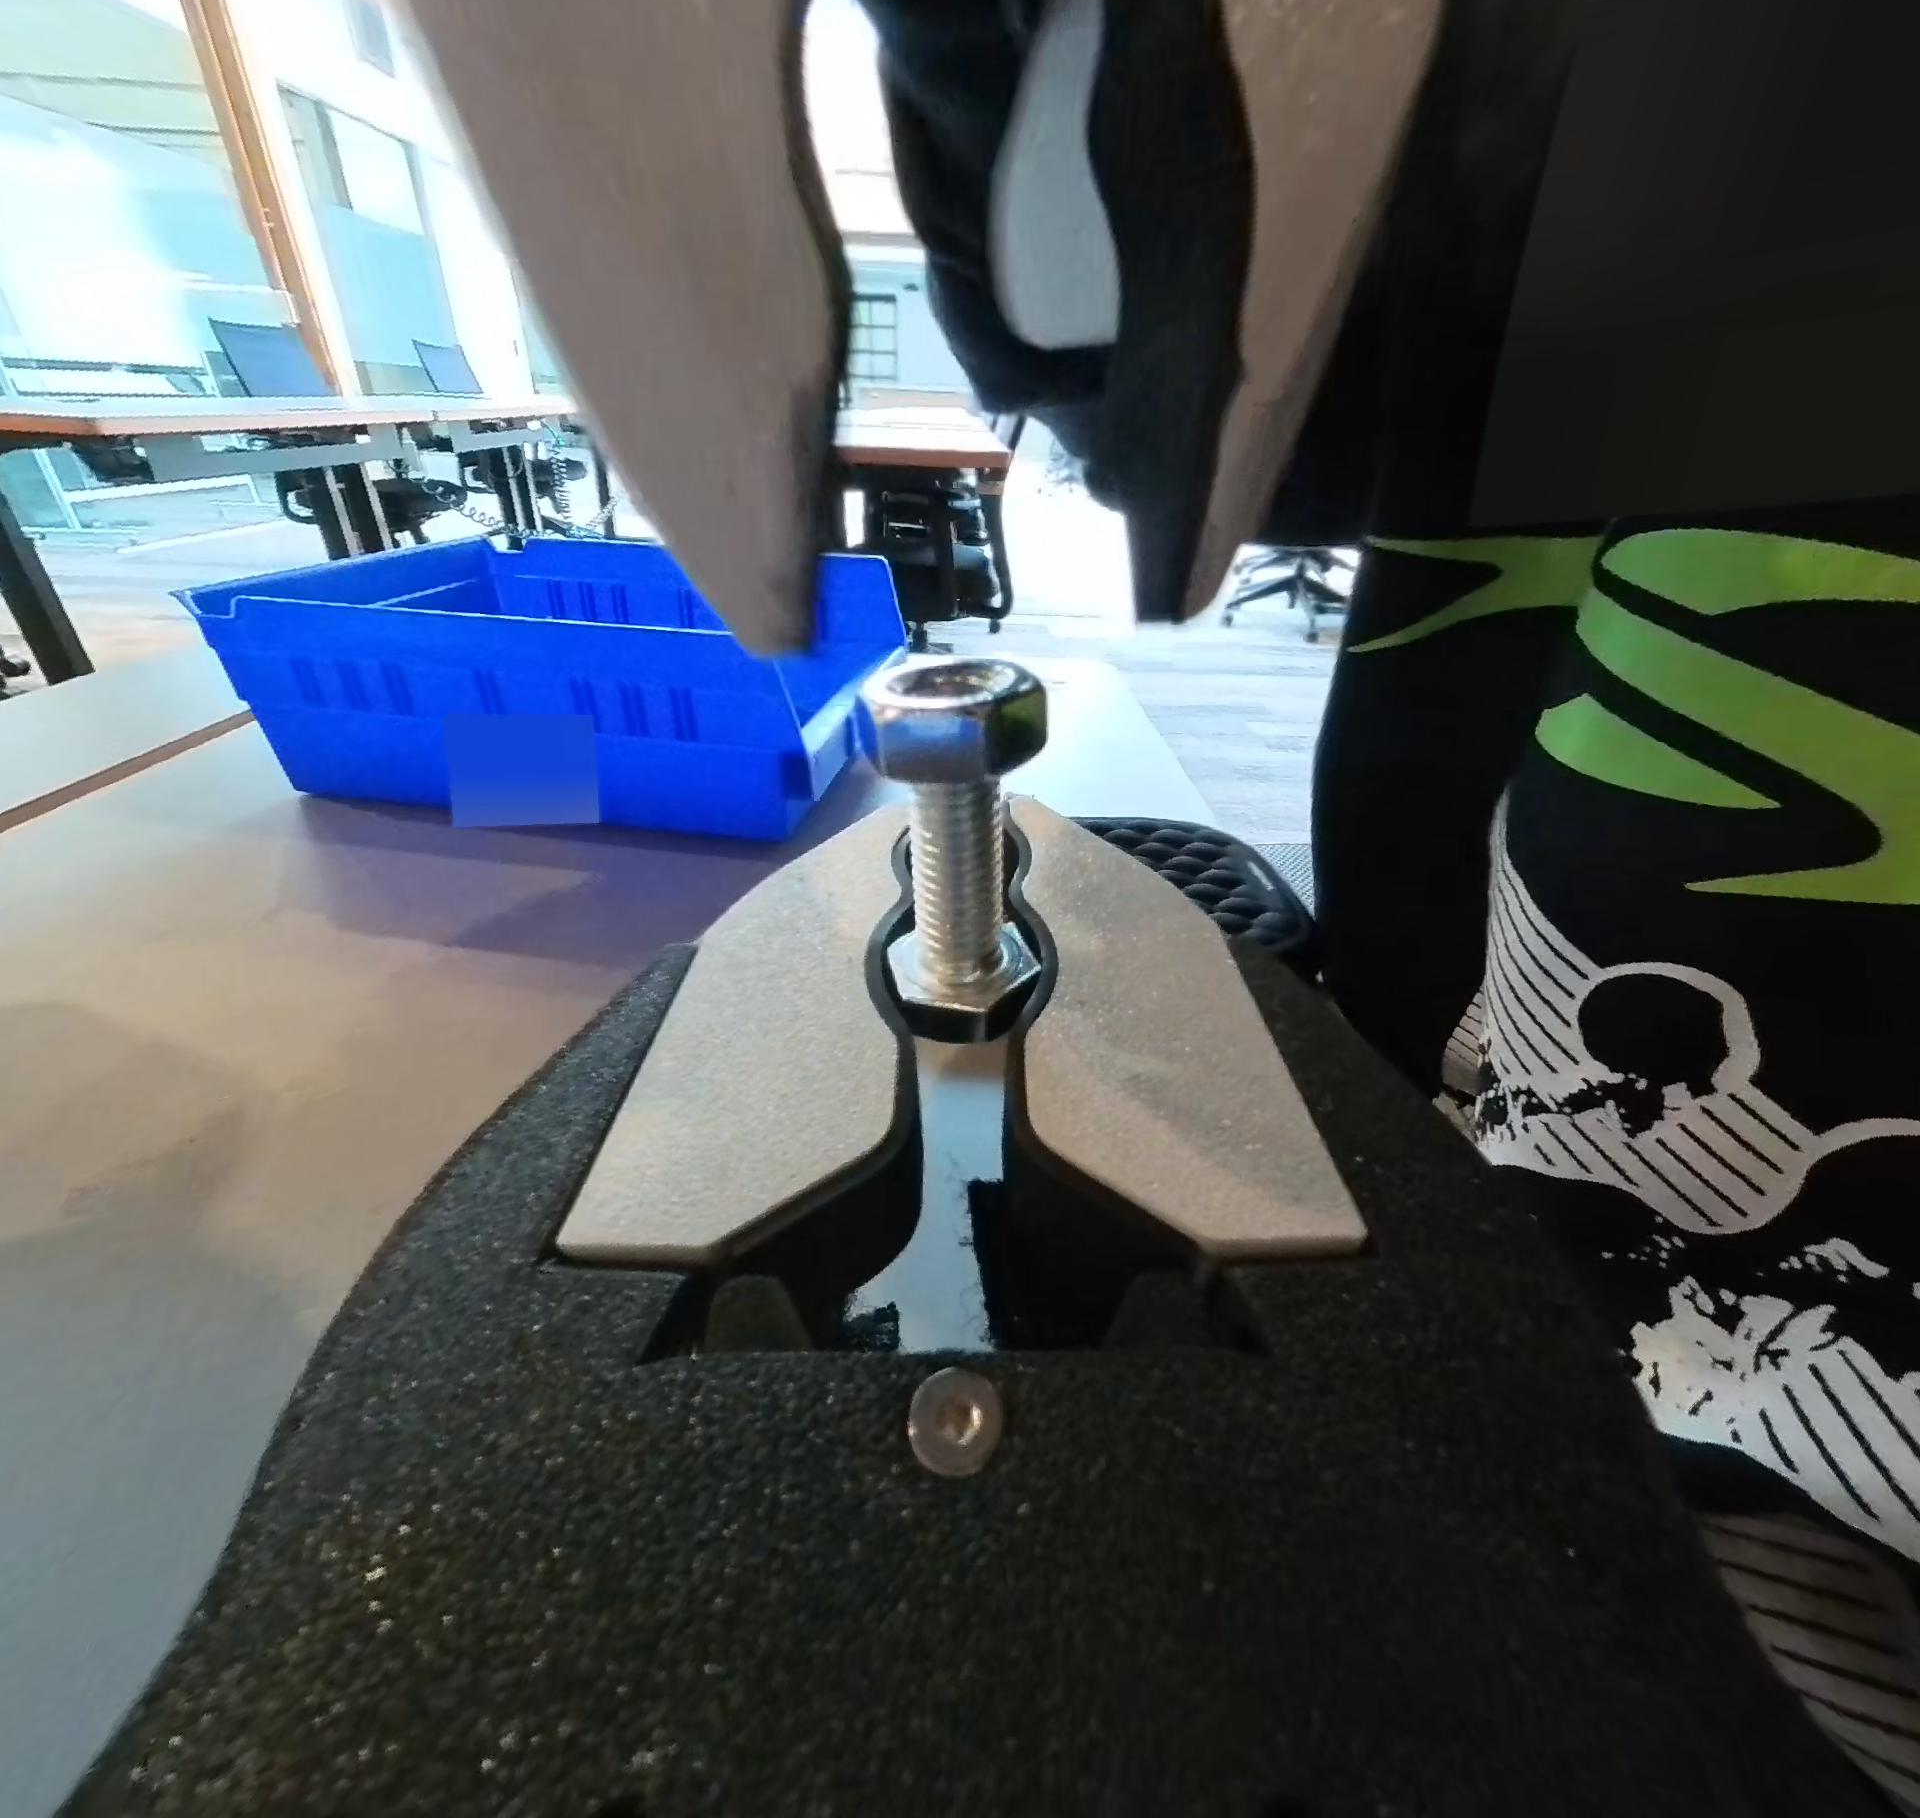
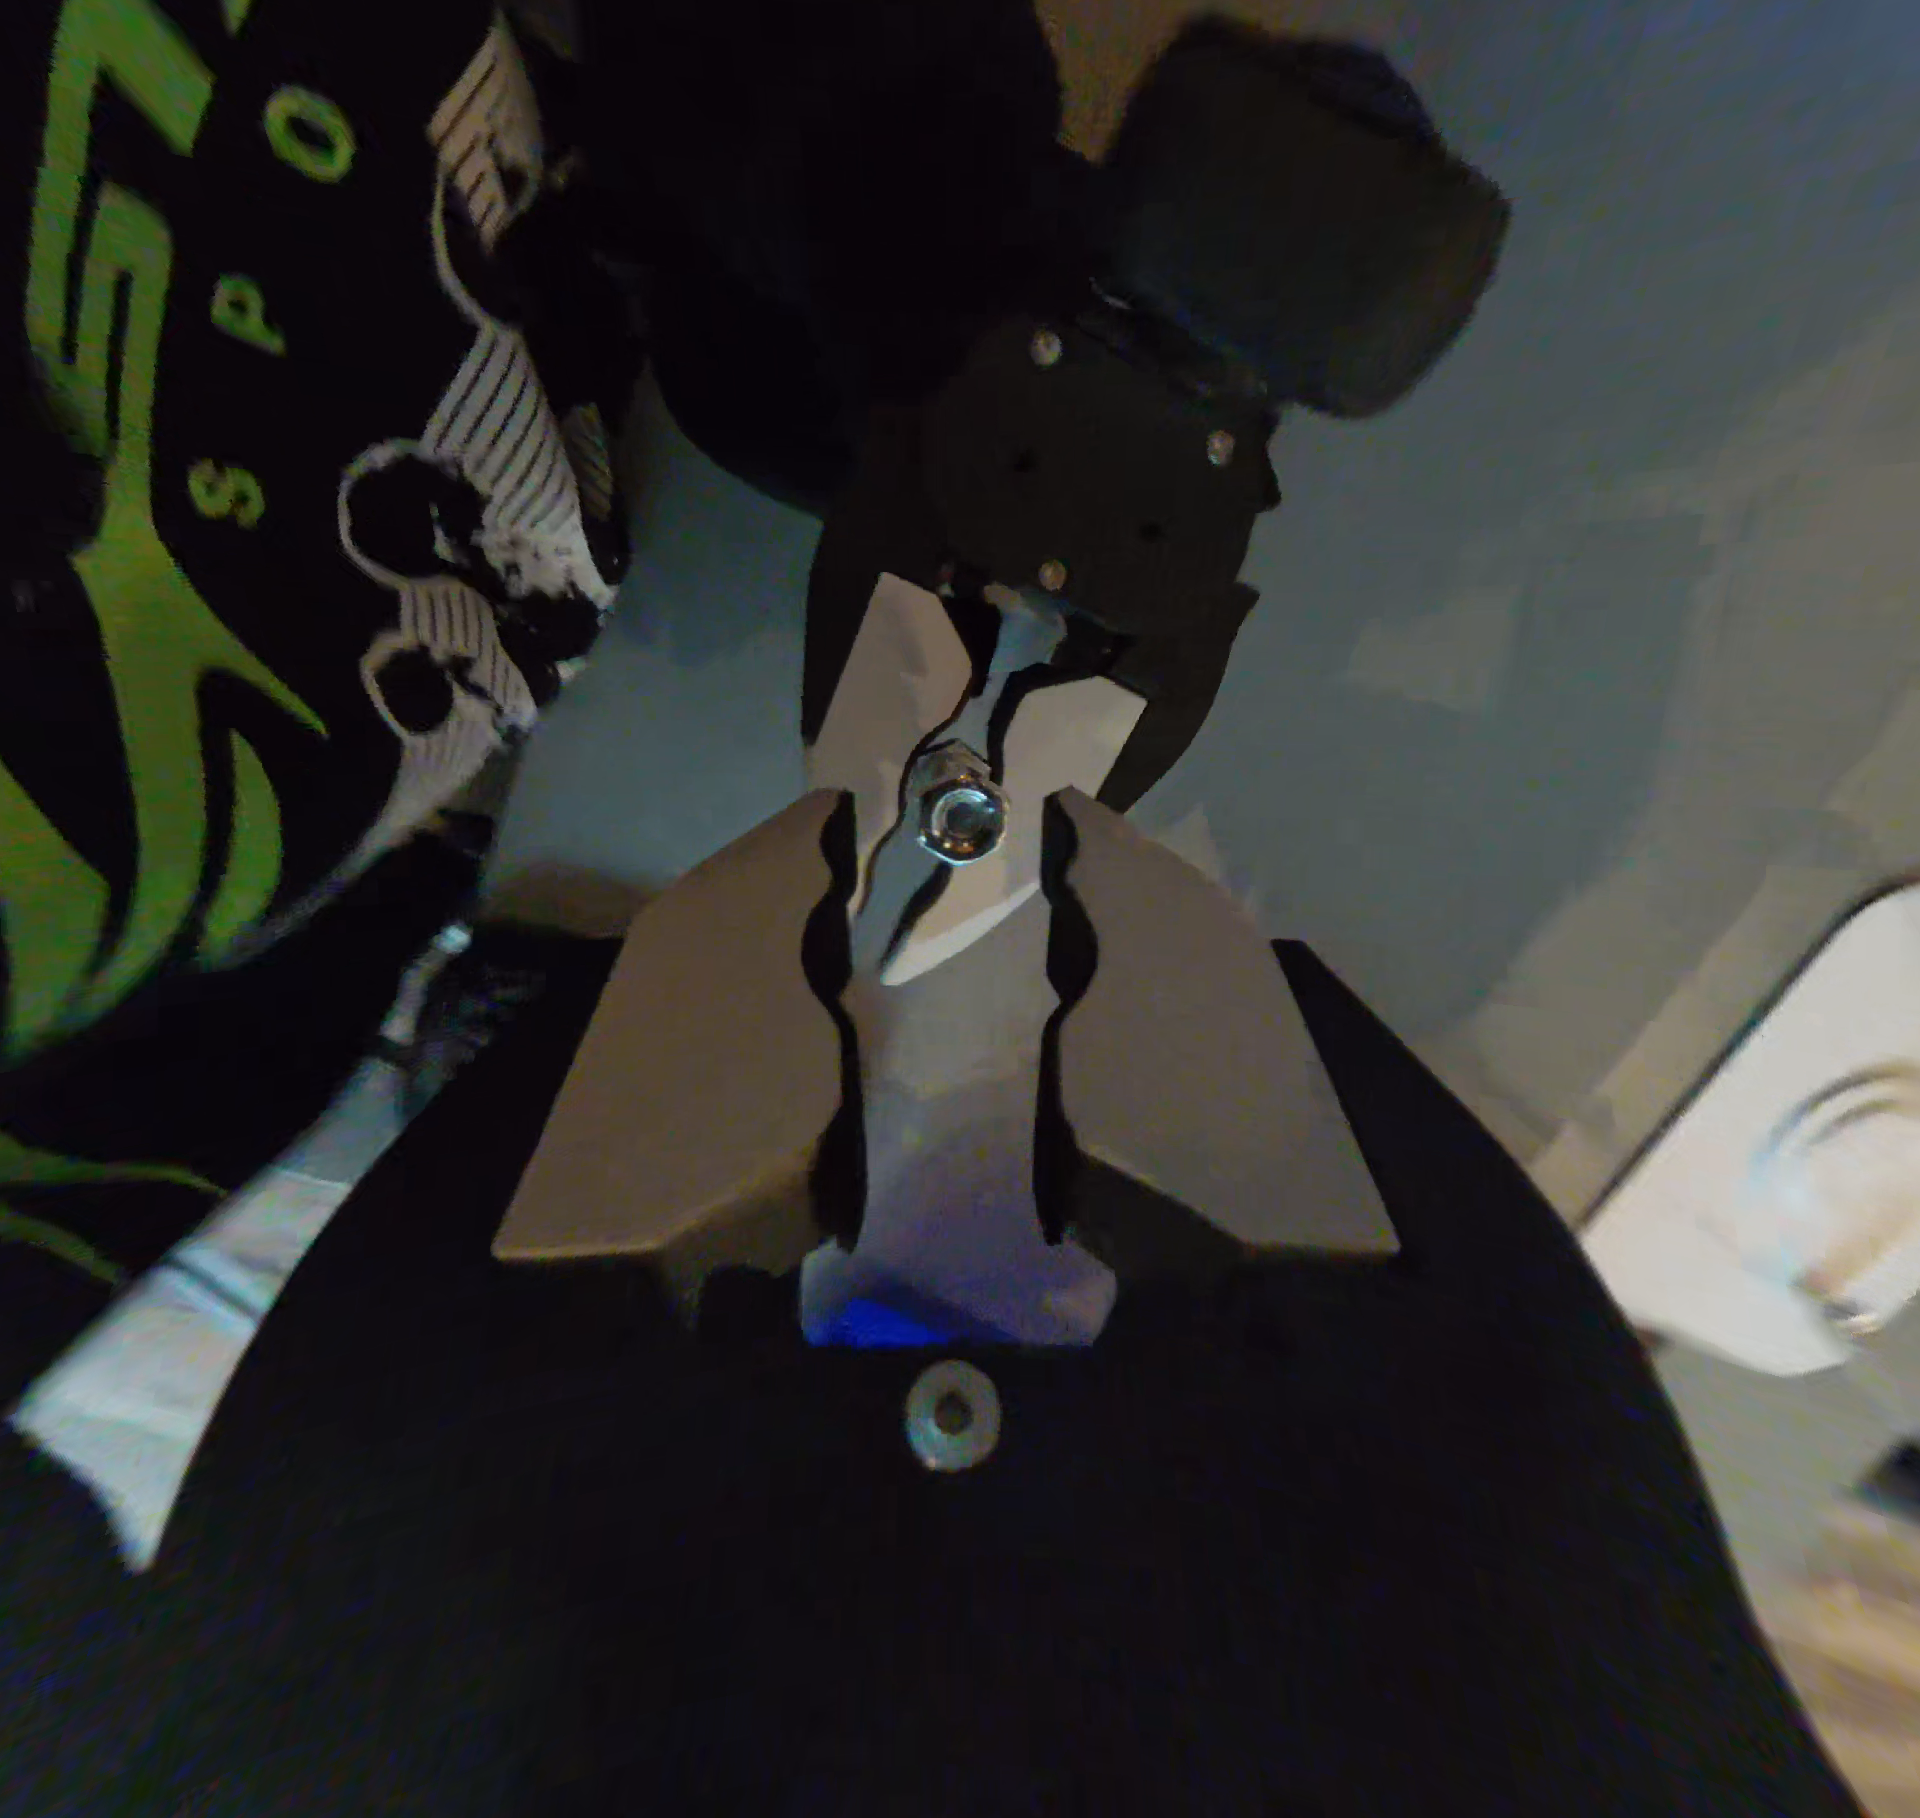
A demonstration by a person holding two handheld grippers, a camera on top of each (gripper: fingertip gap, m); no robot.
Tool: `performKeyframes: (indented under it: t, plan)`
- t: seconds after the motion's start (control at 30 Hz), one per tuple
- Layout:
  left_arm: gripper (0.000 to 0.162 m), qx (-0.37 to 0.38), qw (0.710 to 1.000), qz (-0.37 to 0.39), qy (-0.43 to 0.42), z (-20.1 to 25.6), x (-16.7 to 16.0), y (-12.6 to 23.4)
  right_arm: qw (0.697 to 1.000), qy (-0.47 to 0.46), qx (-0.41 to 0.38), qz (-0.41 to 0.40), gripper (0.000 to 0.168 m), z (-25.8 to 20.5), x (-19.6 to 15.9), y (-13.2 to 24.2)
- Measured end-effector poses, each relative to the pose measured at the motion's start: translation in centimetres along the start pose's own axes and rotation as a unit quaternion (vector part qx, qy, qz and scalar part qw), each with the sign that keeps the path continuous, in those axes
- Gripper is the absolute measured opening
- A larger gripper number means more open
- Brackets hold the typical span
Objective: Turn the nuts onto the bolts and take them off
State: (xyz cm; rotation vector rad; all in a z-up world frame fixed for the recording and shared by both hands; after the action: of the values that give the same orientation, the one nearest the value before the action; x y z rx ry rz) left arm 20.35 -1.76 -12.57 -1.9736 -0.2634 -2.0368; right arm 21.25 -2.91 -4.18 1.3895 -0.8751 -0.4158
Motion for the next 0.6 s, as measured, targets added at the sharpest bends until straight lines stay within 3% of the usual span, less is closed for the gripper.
performKeyframes:
  t: [0.03, 0.17, 0.23, 0.37, 0.6]
  plan:
    - [0.012, -0.004, 1.000, 0.000, 0.001, 0.1, 0.0, 0.0, 0.999, 0.054, -0.006, 0.000, 0.037, 0.1, 0.0, 0.3]
    - [0.012, -0.017, 1.000, -0.002, -0.001, 0.4, 0.0, -0.2, 0.960, 0.279, 0.002, -0.025, 0.041, -0.5, -0.5, 0.4]
    - [0.012, -0.020, 1.000, -0.003, -0.003, 0.5, -0.1, -0.2, 0.939, 0.341, 0.011, -0.040, 0.037, -0.4, -0.6, 0.1]
    - [0.012, -0.023, 1.000, -0.003, -0.007, 0.6, 0.0, -0.1, 0.923, 0.374, 0.066, -0.059, 0.036, -0.1, -0.4, -0.5]
    - [0.012, -0.022, 1.000, -0.003, -0.005, 0.5, 0.0, -0.1, 0.905, 0.408, 0.085, -0.080, 0.027, 0.6, -0.1, -1.3]
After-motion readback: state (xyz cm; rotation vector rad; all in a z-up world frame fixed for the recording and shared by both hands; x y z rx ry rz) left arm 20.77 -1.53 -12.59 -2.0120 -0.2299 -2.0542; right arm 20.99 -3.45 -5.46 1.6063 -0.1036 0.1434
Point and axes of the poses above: each gripper's, where its closed fingertips meet, y back along the fingers, x out of its top, z = x × y across the jaws, the point moved 4 cm from there along y, back along the fingers, and after that the axes turned 4 degrees about x, right-handed, at the moved point
